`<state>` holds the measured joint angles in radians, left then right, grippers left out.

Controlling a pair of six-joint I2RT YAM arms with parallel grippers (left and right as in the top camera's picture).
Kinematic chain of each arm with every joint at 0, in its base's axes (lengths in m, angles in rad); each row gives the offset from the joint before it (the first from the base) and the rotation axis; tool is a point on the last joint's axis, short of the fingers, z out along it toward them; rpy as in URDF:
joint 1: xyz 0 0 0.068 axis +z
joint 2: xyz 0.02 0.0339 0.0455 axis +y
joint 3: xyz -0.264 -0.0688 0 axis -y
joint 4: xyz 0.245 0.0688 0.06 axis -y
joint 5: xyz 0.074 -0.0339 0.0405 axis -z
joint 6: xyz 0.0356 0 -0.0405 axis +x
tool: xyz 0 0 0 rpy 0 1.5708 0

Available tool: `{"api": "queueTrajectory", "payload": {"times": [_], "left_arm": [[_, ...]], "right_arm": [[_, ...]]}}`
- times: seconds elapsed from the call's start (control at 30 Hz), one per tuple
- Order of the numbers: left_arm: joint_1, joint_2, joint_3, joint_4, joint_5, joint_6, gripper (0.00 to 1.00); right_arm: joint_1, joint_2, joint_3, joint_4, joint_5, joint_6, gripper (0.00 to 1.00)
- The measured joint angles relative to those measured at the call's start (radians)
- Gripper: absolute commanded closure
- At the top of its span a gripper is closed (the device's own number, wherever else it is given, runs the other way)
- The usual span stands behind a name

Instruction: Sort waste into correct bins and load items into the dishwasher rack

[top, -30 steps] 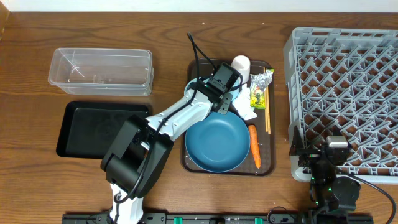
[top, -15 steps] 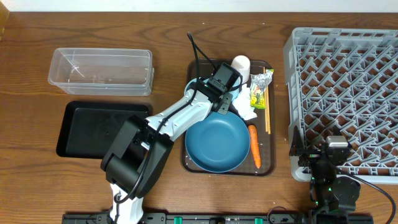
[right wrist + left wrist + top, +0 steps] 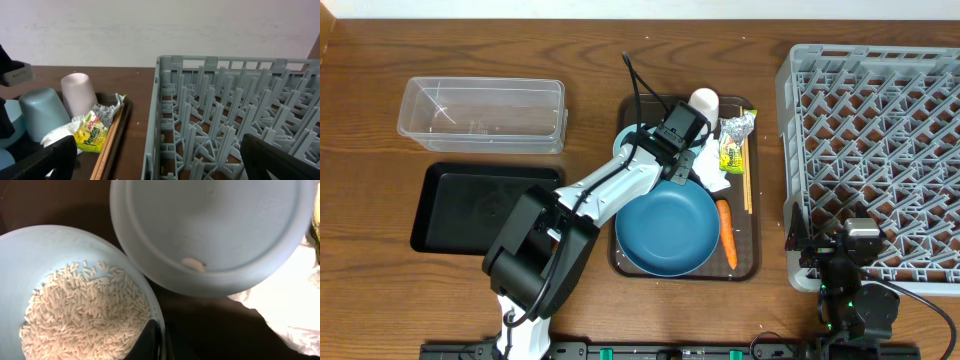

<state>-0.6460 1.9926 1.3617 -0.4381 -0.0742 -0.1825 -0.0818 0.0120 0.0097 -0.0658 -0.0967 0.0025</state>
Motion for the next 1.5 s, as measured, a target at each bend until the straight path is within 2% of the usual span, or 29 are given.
{"api": "queueTrajectory", "payload": {"times": [0.5, 1.07, 1.17, 1.2, 1.27, 1.5], "left_arm": [[0.001, -0.006, 0.000, -0.001, 0.000, 0.000, 0.94], [0.003, -0.098, 0.000, -0.026, -0.004, 0.000, 0.94], [0.003, -0.098, 0.000, -0.031, -0.003, 0.002, 0.84], [0.003, -0.098, 0.000, -0.033, -0.004, 0.004, 0.75], [0.003, -0.098, 0.000, -0.035, -0.003, 0.006, 0.67], [0.003, -0.096, 0.000, -0.032, 0.017, 0.000, 0.66]], "right_arm": [[0.000, 0.000, 0.000, 0.000, 0.000, 0.000, 0.01], [0.000, 0.000, 0.000, 0.000, 0.000, 0.000, 0.01], [0.000, 0.000, 0.000, 0.000, 0.000, 0.000, 0.01], [0.000, 0.000, 0.000, 0.000, 0.000, 0.000, 0.01], [0.000, 0.000, 0.000, 0.000, 0.000, 0.000, 0.01], [0.000, 0.000, 0.000, 0.000, 0.000, 0.000, 0.01]]}}
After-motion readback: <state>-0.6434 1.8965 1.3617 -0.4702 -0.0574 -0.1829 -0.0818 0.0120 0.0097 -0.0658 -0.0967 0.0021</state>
